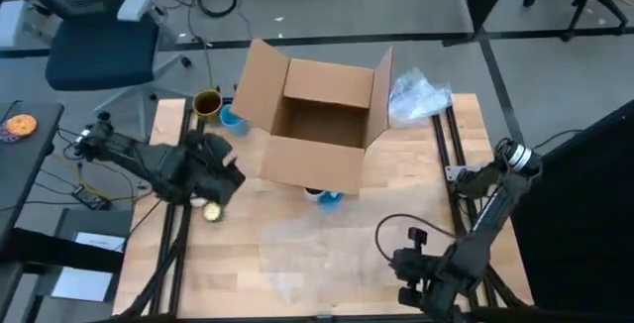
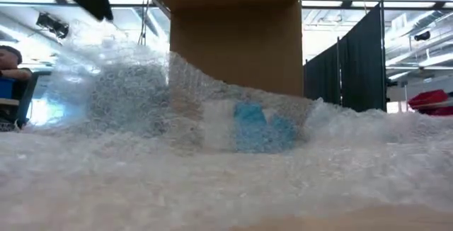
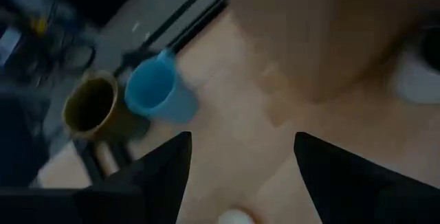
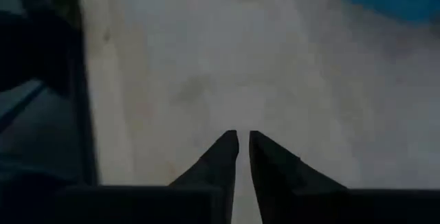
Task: Wrap mug
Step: Wrap the blue mug with the bubble wrap on the table
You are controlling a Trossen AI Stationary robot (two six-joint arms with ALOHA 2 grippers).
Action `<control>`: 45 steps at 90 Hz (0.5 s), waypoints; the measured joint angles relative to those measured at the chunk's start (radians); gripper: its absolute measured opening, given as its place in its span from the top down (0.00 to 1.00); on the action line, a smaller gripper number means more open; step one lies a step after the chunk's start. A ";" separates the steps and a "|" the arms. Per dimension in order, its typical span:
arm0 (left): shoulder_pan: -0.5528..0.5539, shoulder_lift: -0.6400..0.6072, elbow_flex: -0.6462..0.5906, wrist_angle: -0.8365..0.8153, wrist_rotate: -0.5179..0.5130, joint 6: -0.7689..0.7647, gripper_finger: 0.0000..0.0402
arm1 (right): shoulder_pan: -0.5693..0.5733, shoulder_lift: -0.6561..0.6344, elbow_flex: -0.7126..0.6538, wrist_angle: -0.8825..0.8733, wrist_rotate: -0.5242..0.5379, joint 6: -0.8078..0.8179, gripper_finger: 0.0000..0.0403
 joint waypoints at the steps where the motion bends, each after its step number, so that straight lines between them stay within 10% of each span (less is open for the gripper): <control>1: 0.012 -0.004 -0.008 0.009 0.007 0.010 0.40 | -0.001 0.000 0.000 0.000 0.001 0.000 0.95; 45: 0.638 0.022 -0.068 0.336 0.345 0.617 0.45 | -0.029 0.015 0.000 0.043 -0.076 -0.002 0.95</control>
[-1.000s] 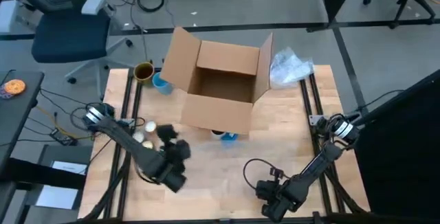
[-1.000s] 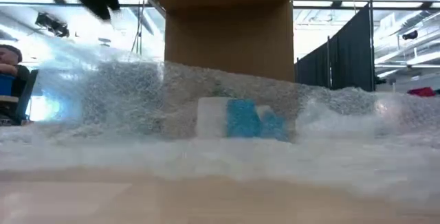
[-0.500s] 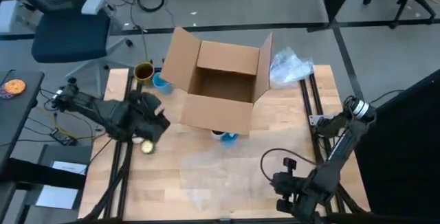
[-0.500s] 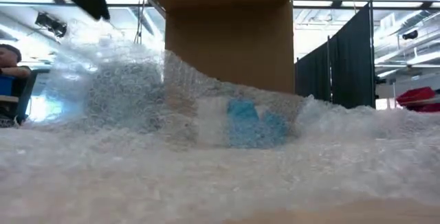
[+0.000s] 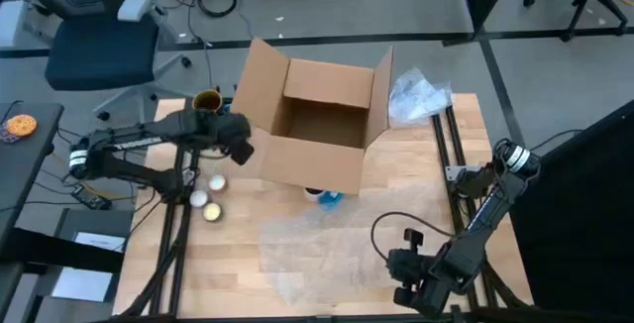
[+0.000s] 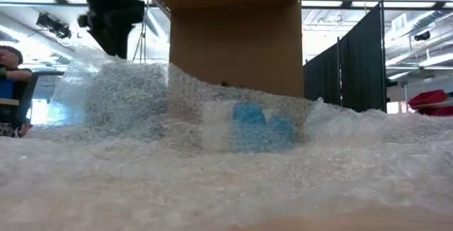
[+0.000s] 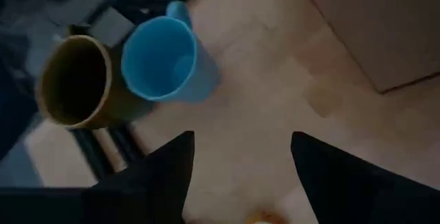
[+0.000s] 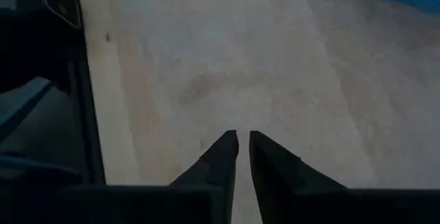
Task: Wrap mug
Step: Wrap the blue mug with the bubble wrap on the table
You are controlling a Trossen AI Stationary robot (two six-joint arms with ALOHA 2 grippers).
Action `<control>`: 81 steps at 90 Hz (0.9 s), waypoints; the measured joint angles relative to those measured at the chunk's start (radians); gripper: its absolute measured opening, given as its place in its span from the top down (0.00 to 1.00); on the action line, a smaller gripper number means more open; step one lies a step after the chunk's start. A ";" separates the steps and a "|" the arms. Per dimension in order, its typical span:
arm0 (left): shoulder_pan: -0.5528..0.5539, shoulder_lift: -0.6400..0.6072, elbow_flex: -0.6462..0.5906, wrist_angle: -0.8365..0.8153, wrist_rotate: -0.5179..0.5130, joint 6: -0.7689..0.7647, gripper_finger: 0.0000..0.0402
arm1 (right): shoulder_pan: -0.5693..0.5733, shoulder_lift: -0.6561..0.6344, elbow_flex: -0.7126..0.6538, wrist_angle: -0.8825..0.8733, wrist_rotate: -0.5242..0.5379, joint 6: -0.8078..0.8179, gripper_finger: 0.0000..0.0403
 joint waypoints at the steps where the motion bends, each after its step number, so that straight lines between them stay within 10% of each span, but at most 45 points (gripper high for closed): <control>1: 0.011 0.003 0.000 0.007 0.006 0.013 0.45 | 0.000 0.000 0.000 0.001 0.000 0.001 0.95; 33: 0.228 0.178 0.000 0.068 0.105 0.294 0.47 | 0.000 0.000 0.000 0.023 -0.027 0.042 0.95; 81: 0.259 0.236 0.000 0.128 0.130 0.457 0.47 | 0.000 0.000 0.000 0.038 -0.027 0.045 0.95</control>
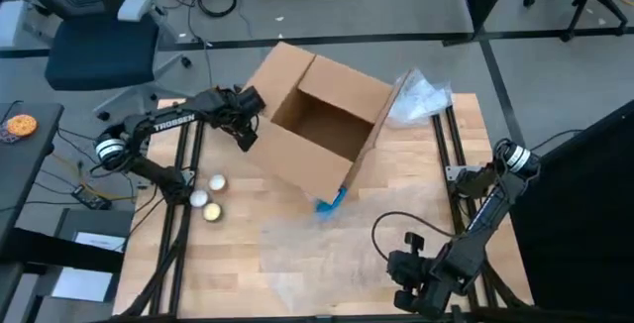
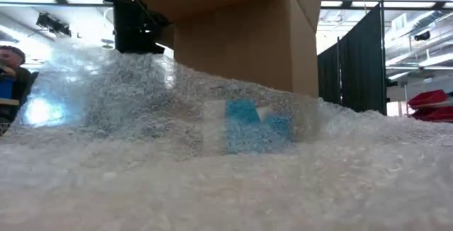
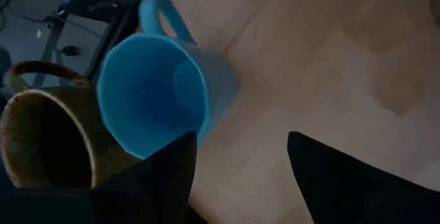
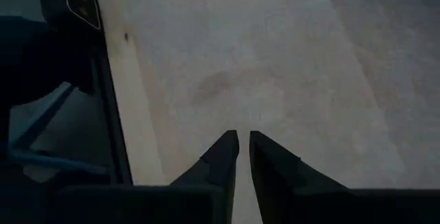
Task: Wrap mug
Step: Wrap the blue mug with the bubble wrap on the table
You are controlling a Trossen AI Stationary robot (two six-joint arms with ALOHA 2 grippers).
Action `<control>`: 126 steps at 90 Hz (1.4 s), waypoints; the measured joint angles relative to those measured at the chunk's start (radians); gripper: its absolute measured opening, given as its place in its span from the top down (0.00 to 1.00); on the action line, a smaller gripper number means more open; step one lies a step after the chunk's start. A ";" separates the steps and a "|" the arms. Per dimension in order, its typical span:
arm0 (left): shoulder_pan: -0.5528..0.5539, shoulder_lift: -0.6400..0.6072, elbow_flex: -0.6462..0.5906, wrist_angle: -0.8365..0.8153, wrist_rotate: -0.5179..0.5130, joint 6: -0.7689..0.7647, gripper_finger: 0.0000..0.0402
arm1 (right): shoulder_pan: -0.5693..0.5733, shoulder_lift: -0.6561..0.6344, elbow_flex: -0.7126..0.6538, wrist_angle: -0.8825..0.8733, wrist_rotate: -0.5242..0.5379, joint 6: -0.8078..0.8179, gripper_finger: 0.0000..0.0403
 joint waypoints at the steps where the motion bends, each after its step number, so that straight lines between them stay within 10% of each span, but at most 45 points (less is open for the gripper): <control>1: -0.001 -0.002 0.000 0.003 0.000 0.000 0.47 | 0.000 0.000 0.000 0.000 0.000 0.000 0.95; 56: -0.112 0.048 0.003 0.289 0.261 -0.010 0.47 | -0.047 0.000 0.000 -0.006 -0.005 -0.055 0.95; 89: -0.112 -0.143 0.032 -0.156 0.089 -0.021 0.47 | -0.047 0.000 0.000 0.001 -0.002 -0.055 0.95; 126: -0.053 -0.320 -0.356 0.311 -0.060 -0.075 0.47 | -0.033 0.000 0.000 0.010 0.036 -0.061 0.95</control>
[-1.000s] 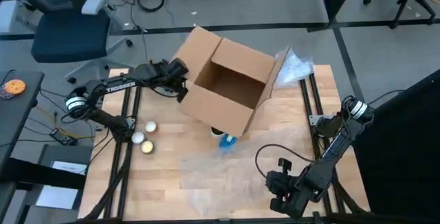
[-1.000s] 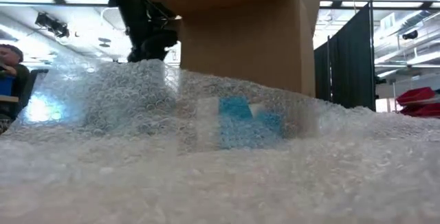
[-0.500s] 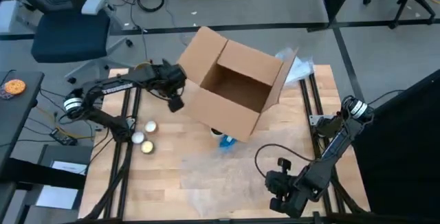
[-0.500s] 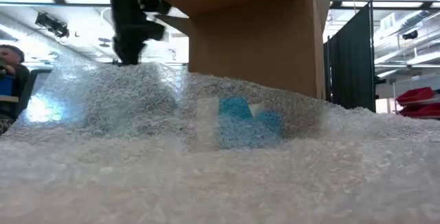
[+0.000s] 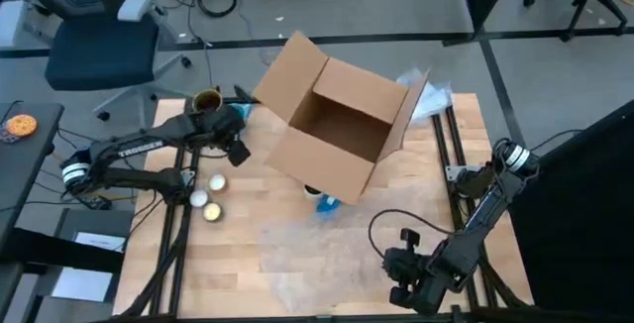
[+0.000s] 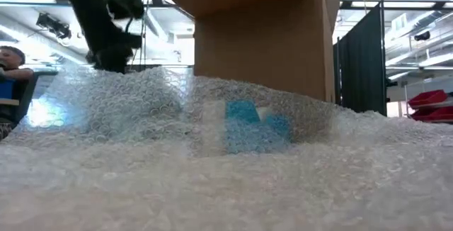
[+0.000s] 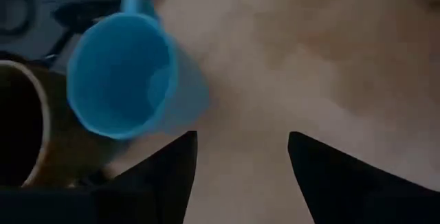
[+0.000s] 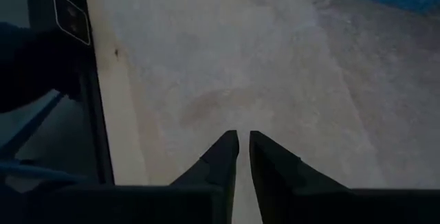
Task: Wrap mug
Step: Wrap the blue mug with the bubble wrap on the table
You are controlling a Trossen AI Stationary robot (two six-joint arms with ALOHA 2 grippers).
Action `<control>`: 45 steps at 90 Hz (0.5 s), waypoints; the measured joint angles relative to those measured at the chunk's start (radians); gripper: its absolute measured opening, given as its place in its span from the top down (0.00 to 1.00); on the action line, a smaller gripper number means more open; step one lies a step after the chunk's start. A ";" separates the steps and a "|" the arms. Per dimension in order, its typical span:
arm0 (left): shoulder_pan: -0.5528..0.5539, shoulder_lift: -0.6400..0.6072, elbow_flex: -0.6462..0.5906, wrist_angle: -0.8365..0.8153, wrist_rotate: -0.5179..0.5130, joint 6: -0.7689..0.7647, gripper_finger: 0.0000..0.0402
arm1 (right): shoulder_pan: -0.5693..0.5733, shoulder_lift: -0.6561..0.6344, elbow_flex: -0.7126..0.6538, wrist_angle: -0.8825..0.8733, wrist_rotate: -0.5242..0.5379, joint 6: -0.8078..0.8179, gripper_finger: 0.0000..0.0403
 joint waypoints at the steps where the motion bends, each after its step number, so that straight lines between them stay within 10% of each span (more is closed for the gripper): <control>1: 0.003 0.005 -0.003 0.012 -0.010 0.001 0.47 | 0.000 0.000 0.000 0.000 0.000 0.000 0.95; 45: 0.108 0.149 -0.009 0.146 -0.048 0.061 0.47 | -0.017 0.000 0.000 0.002 0.001 0.006 0.95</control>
